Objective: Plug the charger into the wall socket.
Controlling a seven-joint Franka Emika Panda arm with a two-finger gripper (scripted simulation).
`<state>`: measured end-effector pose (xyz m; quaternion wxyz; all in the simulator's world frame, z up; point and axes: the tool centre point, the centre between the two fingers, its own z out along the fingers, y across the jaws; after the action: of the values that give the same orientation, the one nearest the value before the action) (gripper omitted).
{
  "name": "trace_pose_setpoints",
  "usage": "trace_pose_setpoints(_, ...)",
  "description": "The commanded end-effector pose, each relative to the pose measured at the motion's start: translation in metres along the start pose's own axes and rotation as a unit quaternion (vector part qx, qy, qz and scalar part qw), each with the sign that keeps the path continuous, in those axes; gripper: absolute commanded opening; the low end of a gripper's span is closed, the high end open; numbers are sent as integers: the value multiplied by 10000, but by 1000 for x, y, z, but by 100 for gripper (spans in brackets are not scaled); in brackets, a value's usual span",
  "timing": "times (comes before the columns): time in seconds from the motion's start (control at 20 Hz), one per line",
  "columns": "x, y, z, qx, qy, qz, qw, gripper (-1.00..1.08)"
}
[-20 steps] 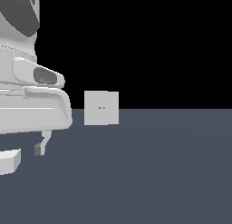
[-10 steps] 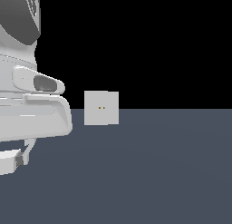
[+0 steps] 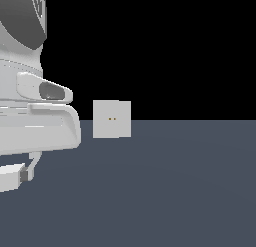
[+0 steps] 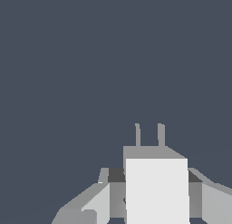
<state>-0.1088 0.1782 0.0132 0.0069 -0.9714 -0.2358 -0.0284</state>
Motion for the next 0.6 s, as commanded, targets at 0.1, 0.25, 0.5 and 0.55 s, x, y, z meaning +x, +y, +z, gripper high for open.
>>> trace_pose_setpoints(0.1, 2, 15, -7, -6, 4, 102, 9999, -100)
trace_pose_setpoints(0.25, 4, 33, -17, -11, 5, 232, 9997, -100)
trace_pose_setpoints(0.5, 8, 82, -41, -24, 6, 567, 9984, -100)
trace_pose_setpoints(0.55, 8, 93, -47, -27, 7, 645, 9979, -100)
